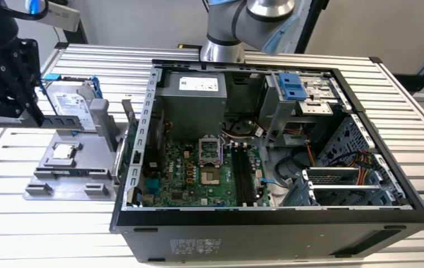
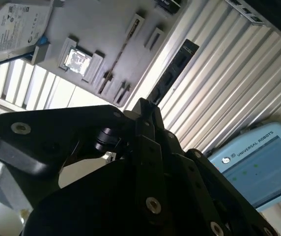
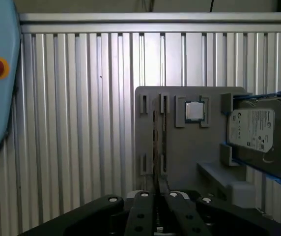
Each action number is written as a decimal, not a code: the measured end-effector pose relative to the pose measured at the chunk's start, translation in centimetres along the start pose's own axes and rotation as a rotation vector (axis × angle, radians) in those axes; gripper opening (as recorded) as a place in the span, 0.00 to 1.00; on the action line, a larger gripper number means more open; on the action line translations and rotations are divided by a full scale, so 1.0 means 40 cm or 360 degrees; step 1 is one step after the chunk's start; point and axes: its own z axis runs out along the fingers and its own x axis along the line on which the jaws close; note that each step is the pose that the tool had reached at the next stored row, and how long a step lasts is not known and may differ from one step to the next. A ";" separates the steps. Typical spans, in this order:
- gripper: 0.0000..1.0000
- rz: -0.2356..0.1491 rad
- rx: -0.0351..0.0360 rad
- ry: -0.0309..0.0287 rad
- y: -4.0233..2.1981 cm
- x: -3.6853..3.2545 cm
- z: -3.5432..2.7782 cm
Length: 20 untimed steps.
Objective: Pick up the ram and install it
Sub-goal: 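Pick up the ram and move it above insertion slot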
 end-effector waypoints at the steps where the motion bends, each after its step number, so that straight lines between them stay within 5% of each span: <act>1: 0.00 0.0000 -0.0001 -0.00001 -0.011 0.000 -0.001; 20: 0.00 0.0000 -0.0004 0.00000 -0.227 -0.007 -0.005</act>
